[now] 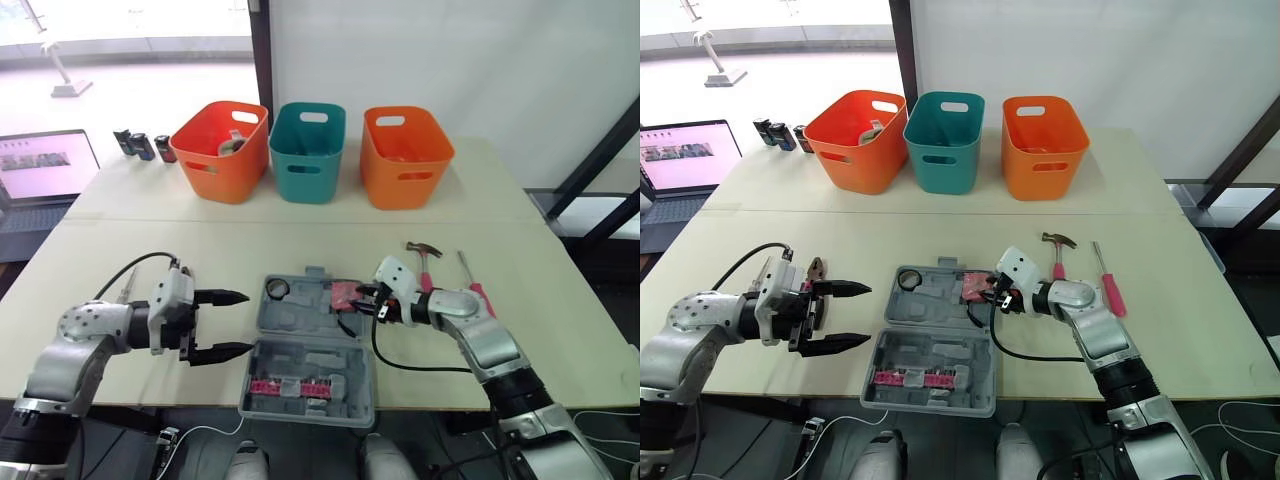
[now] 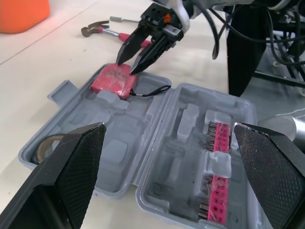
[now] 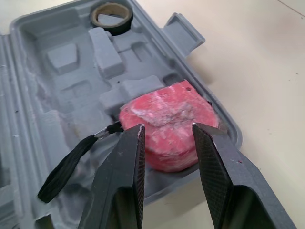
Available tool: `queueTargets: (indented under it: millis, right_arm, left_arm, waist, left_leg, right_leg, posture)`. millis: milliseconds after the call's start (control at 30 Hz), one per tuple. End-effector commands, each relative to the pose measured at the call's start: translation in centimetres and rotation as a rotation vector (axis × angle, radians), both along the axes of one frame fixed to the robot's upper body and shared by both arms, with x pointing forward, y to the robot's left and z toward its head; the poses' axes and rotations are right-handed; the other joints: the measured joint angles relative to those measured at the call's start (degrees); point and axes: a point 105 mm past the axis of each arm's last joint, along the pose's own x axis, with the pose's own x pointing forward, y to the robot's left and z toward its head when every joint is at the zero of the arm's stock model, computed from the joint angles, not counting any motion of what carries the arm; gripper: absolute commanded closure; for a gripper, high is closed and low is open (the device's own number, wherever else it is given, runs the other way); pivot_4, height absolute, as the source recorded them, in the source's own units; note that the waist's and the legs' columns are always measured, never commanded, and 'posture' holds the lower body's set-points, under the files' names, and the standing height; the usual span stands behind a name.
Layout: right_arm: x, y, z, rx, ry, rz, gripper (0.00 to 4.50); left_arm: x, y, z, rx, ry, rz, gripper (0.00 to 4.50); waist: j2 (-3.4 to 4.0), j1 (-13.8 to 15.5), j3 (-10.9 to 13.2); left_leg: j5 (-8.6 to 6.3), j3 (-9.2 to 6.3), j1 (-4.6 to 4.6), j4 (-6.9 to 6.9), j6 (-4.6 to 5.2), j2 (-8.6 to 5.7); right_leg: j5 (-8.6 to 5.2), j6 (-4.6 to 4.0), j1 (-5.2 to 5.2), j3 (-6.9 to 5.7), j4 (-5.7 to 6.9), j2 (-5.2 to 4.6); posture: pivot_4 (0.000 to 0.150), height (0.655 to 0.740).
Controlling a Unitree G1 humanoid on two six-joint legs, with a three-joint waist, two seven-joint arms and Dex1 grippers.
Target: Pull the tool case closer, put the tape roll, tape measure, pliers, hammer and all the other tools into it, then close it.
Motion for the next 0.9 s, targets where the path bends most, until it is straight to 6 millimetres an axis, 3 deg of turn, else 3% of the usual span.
queueTargets:
  millis: [33,300,500,600,767,833,900]
  right_arm:
    - [-0.8,-1.5,-3.8,-0.105,0.180,-0.076,2.83]
    - [-1.5,-1.5,-6.1,-0.167,0.324,-0.141,2.83]
    - [-0.8,0.0,-4.9,-0.126,0.280,-0.120,2.83]
    - [-0.5,0.4,-2.7,-0.078,0.222,-0.086,2.83]
    - [-1.6,0.3,4.3,0.116,0.042,0.015,2.83]
    - [-2.4,-1.3,6.7,0.181,-0.018,-0.009,2.83]
    - [-3.5,-4.4,8.0,0.181,-0.064,-0.057,2.83]
  left_arm:
    - [-0.1,0.1,1.1,-0.003,-0.041,-0.001,0.00]
    - [-0.1,0.2,1.1,-0.001,-0.043,0.003,0.00]
    - [-0.1,0.3,1.1,0.002,-0.042,0.008,0.00]
    - [-0.1,0.6,1.0,0.005,-0.043,0.025,0.00]
    - [0.2,3.2,0.5,0.035,-0.040,0.157,0.00]
    - [0.3,5.3,0.4,0.044,-0.050,0.256,0.00]
    - [0.4,8.3,0.5,0.065,-0.071,0.385,0.00]
  waist:
    - [-0.05,0.0,0.0]
    - [-0.42,0.0,-0.3]
    - [-0.66,-0.3,-0.5]
    - [-0.65,-0.2,-0.5]
    - [-0.41,0.0,-0.3]
    - [-0.21,0.1,-0.2]
    - [-0.18,0.3,-0.2]
  left_leg:
    - [0.00,0.00,0.00,0.00,0.00,0.00]
    - [-0.01,0.00,0.31,-0.01,0.00,0.00]
    - [-0.06,0.00,0.82,-0.04,0.05,0.00]
    - [-0.06,0.00,0.82,-0.04,0.05,0.00]
    - [-0.06,0.00,0.47,-0.12,0.05,0.00]
    - [-0.05,0.00,0.10,-0.09,0.06,0.00]
    - [-0.05,0.00,-0.09,-0.05,0.06,0.00]
  right_leg:
    - [0.00,0.00,0.01,0.00,0.00,0.00]
    - [-0.03,-0.03,0.32,0.00,-0.01,0.00]
    - [-0.05,-0.05,0.78,0.01,-0.08,0.00]
    - [-0.05,-0.05,0.77,0.02,-0.08,0.00]
    - [-0.08,0.00,0.44,0.02,-0.08,0.00]
    - [-0.06,0.01,0.09,0.02,-0.06,0.00]
    - [-0.04,0.01,-0.11,0.01,-0.04,-0.01]
  posture:
    - [0.150,0.7400]
    - [0.150,0.7400]
    - [0.150,0.7400]
    - [0.150,0.7400]
    - [0.150,0.7400]
    - [0.150,0.7400]
    - [0.150,0.7400]
